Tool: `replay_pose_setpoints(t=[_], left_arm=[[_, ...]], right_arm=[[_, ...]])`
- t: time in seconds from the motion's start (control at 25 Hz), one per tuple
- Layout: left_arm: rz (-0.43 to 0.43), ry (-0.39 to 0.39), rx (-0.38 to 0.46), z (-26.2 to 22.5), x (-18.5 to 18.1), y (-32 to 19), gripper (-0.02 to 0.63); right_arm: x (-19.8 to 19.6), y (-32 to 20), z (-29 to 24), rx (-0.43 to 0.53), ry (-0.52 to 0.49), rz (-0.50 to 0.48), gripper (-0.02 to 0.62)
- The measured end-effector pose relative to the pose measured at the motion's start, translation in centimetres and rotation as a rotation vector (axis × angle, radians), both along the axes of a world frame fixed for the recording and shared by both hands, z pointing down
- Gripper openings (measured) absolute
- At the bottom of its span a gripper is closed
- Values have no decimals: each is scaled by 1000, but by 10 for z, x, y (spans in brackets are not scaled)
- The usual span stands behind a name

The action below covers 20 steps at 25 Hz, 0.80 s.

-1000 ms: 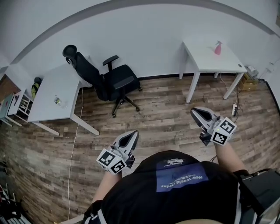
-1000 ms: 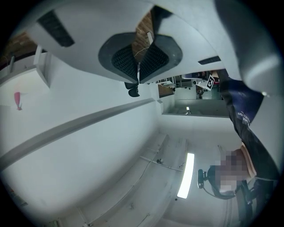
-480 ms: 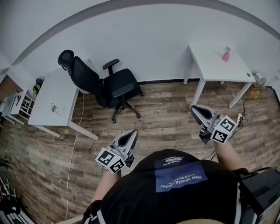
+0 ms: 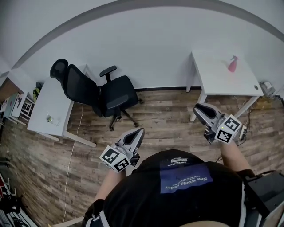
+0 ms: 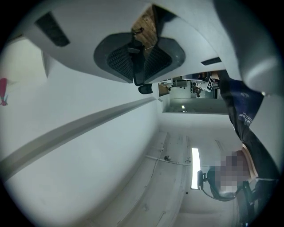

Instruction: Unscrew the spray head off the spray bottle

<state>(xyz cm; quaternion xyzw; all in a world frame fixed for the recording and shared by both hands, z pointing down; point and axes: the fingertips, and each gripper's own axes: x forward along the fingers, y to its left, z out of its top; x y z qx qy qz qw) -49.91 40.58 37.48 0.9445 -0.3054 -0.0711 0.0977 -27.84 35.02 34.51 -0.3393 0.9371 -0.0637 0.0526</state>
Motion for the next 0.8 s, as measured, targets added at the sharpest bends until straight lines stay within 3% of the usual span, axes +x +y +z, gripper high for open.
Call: replay_pose_setpoints(t=[0.44, 0.8], left_arm=[[100, 17, -34, 20, 25, -110, -12], [227, 9, 28, 8, -7, -247, -12]], right_arm=[[21, -86, 19, -33, 22, 74, 51], [3, -189, -1, 22, 4, 253, 49]])
